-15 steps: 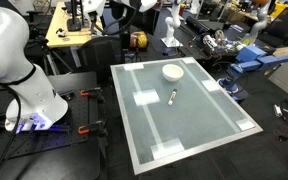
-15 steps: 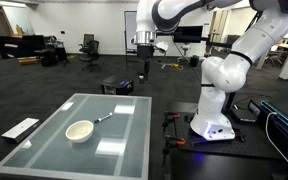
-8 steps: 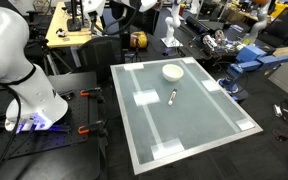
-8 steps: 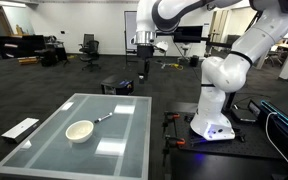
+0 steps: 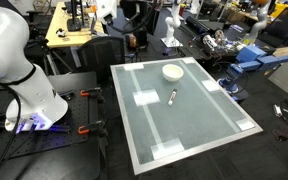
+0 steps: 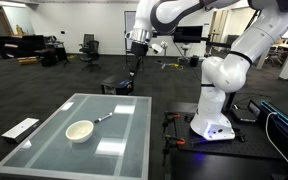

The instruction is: Put the marker in the bowl

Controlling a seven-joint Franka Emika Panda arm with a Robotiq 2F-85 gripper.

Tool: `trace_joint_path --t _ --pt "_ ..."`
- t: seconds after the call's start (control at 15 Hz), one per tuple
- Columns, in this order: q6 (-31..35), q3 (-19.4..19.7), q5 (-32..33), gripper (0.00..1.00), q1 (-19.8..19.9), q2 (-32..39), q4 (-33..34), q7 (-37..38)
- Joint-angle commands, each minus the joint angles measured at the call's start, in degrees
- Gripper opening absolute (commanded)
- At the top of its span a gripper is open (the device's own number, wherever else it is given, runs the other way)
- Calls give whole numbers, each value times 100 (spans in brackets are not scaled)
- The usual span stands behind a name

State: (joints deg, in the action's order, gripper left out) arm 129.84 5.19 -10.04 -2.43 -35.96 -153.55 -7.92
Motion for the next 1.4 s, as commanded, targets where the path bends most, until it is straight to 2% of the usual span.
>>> trace_joint_path --t 0.0,0.27,0.53,0.8,1.13,1.2,1.33 --pt "692 29 468 100 55 556 134 -566" --pt "1269 147 1005 100 -34 1266 283 -1316" --pt "1679 307 887 100 -261 2009 496 -2240" --pt "1846 286 784 100 -315 2724 752 -2968" --pt "2047 49 925 100 -127 3524 1045 -3452" --pt "1883 0 884 100 -74 3176 833 -3240" --pt "1895 -55 888 100 -37 3322 869 -3242"
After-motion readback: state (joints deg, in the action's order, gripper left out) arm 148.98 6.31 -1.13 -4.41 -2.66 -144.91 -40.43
